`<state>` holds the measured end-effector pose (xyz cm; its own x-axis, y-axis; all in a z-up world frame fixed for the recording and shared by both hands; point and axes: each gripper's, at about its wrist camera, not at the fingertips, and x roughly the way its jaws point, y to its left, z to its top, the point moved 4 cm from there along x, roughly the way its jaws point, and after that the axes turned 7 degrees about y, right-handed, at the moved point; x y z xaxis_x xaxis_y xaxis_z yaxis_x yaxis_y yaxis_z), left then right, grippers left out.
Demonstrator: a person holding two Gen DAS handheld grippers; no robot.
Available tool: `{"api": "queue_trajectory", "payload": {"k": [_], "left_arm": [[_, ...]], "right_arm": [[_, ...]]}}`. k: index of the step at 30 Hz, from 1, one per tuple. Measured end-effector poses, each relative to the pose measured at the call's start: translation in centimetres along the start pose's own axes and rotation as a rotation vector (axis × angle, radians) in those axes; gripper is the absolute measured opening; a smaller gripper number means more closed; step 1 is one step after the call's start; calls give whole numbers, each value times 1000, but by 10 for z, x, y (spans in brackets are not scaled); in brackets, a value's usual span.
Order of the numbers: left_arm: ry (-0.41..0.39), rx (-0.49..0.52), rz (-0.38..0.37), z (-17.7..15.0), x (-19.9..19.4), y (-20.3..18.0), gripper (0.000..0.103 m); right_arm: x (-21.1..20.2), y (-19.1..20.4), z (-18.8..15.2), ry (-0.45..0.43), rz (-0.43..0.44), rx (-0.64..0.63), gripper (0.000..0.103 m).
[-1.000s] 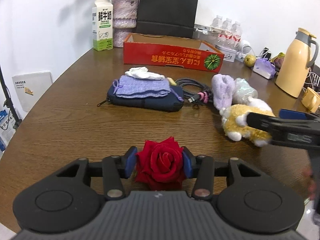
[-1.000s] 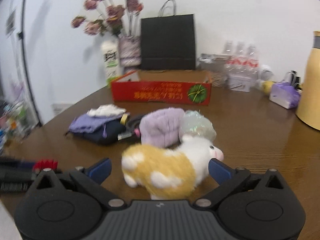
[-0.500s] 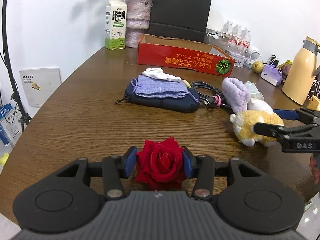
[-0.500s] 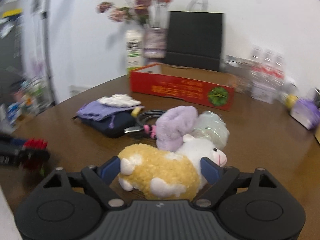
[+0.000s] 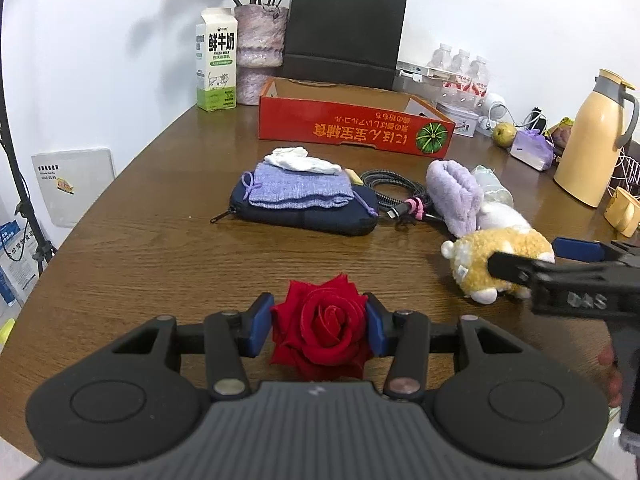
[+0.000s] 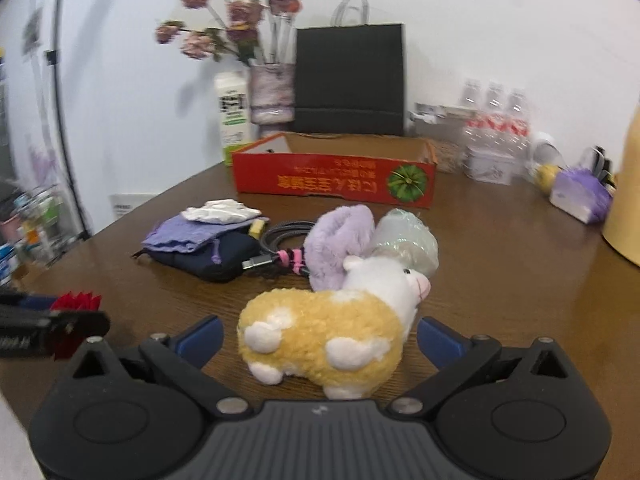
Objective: Organize objects
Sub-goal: 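Lift the red rose with the left tool while the right tool lifts the plush sheep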
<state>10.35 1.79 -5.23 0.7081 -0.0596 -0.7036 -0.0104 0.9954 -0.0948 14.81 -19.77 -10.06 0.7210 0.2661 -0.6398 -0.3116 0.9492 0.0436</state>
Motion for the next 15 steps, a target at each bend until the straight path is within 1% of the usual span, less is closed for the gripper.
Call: {"api": "queue_trajectory", "payload": {"k": [4,11,15], "left_arm": [[4,-6,-20,-1,4,3,49],[3,3,-61,4,10,9,49],[-1,-1,-67,7,12,14,49]], "right_arm": [[13,7,5,17,-60,25,103],[32,14,4,69,-134,37,103],[38,14,3,79,-143,56,103]]}}
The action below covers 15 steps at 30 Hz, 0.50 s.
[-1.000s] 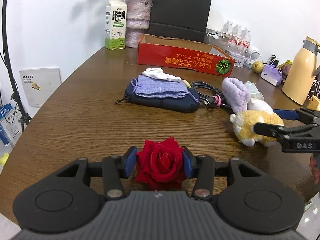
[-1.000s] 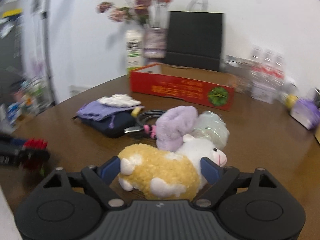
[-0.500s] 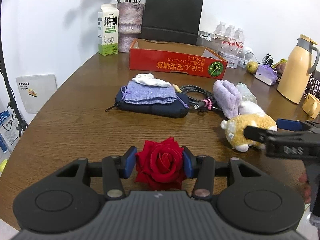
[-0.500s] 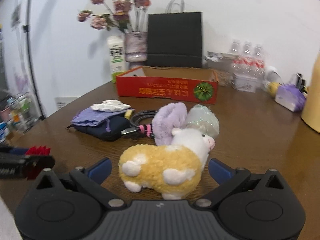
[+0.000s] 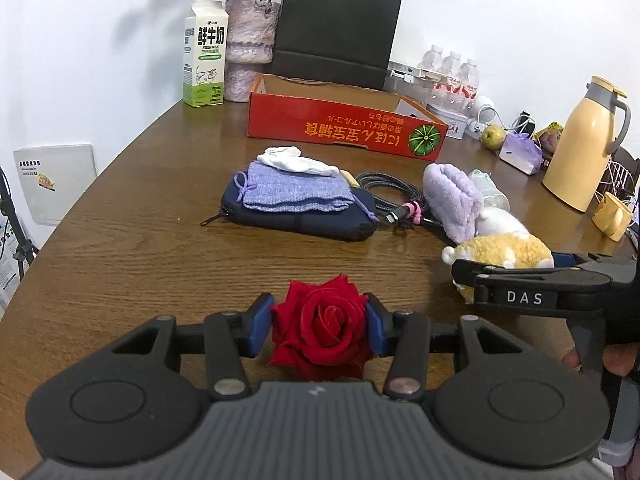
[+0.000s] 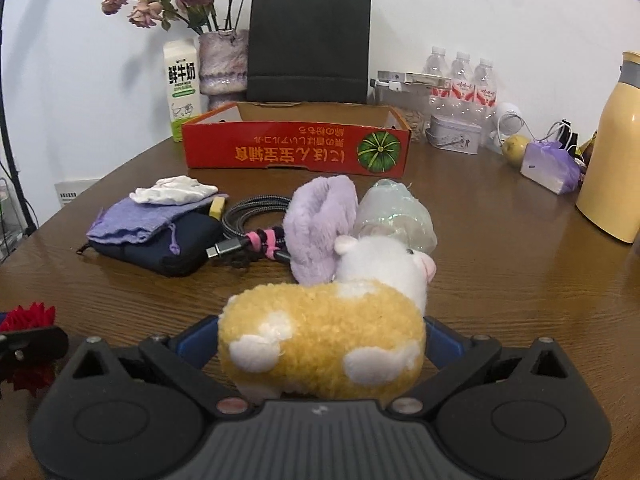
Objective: Organize objects
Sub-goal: 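Lift the red rose with the left tool while the right tool lifts the plush sheep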
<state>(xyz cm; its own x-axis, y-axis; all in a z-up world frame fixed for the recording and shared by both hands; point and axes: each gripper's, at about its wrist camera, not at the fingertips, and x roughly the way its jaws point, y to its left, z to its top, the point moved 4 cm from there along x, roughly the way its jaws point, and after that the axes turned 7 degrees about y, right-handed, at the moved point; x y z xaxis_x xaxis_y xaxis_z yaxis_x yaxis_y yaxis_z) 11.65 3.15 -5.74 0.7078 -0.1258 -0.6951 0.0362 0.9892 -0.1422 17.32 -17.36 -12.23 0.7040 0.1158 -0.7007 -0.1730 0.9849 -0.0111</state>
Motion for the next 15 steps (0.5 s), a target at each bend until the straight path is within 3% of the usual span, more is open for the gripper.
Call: {"api": "queue_trajectory", "payload": {"k": [7,15], "left_arm": [[1,-17,7,-1,-1,5,49],[-9,-9,22,-1,-11,-3,49]], "right_arm": [[-3,-1,-2,-4,19,-14,99],[-25,-10,-18,-39,106,-34,97]]}}
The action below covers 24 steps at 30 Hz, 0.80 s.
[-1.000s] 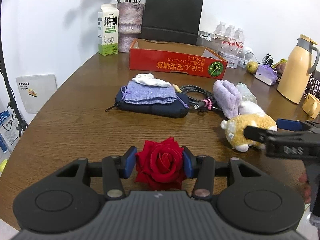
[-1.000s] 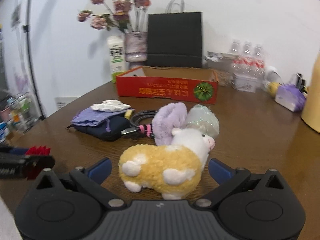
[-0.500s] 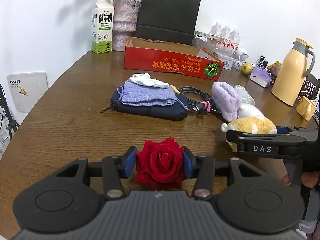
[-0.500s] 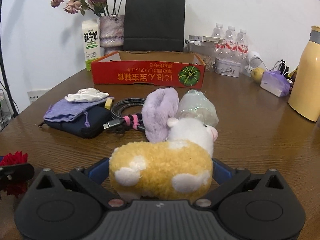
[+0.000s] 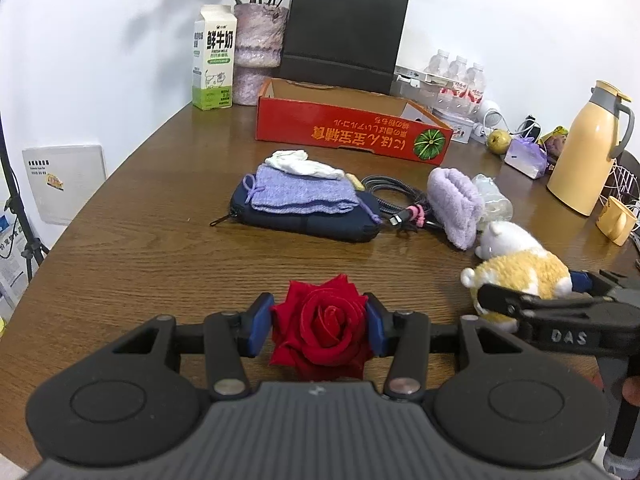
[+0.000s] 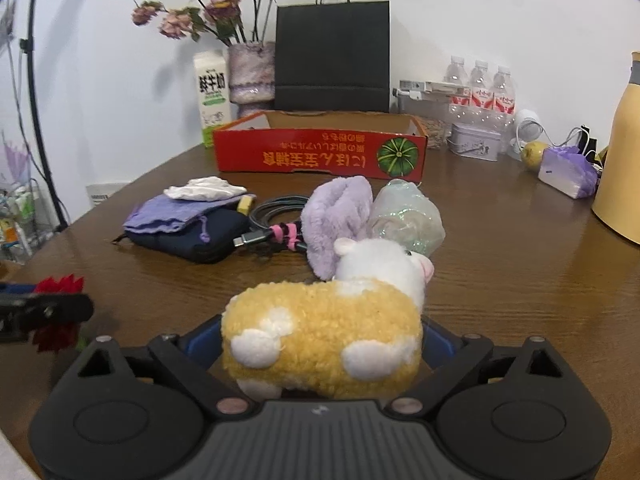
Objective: Organize objects
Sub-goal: 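Lift the red rose with the left tool while the right tool lifts the plush sheep, then carry the rose and sheep into the red box and open both tools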
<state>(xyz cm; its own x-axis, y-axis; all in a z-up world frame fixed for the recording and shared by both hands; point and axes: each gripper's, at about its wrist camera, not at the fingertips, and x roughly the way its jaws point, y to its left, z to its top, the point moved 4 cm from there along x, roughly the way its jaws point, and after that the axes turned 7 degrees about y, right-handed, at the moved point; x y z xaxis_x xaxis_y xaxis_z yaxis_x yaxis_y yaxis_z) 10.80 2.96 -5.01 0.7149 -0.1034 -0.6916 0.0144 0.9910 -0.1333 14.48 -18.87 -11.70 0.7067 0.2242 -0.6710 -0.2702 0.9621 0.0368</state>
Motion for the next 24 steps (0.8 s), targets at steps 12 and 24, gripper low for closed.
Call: {"api": "queue_trajectory", "payload": {"k": [12,24], "left_arm": [[-46,41,-6,20,-9,-33,49],[-98,16,8,79,14,-34,49]], "right_arm": [[-41,-12,4,-123,35,-32,97],[-26,-18,59,-192,46,-83,97]]}}
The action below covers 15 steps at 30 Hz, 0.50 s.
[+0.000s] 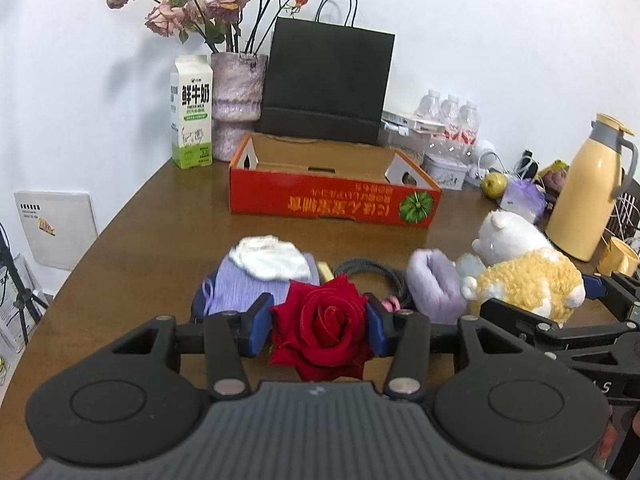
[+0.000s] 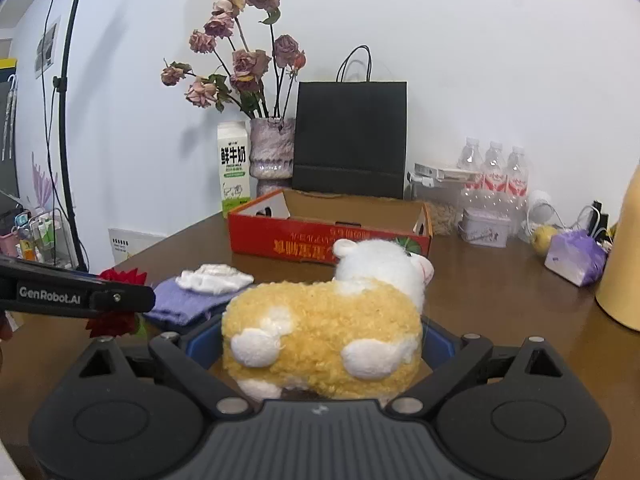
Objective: Organize objects
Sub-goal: 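Carry the rose and sheep into the red box and open both tools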
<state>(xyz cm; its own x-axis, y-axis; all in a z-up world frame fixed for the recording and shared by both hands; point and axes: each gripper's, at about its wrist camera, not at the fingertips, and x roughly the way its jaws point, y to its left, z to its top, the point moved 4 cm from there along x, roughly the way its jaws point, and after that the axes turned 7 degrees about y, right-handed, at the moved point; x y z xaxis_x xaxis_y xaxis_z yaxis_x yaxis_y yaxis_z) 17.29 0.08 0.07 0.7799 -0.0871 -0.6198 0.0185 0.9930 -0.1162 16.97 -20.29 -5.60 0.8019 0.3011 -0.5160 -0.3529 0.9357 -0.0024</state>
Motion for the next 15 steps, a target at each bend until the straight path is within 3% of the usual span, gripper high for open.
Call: {"api": "queue_trajectory", "payload": {"k": [15], "left_arm": [[-32,-6,1,62,43,0,49]], "right_arm": [[54,-12,53,-23,9,-18,97]]}}
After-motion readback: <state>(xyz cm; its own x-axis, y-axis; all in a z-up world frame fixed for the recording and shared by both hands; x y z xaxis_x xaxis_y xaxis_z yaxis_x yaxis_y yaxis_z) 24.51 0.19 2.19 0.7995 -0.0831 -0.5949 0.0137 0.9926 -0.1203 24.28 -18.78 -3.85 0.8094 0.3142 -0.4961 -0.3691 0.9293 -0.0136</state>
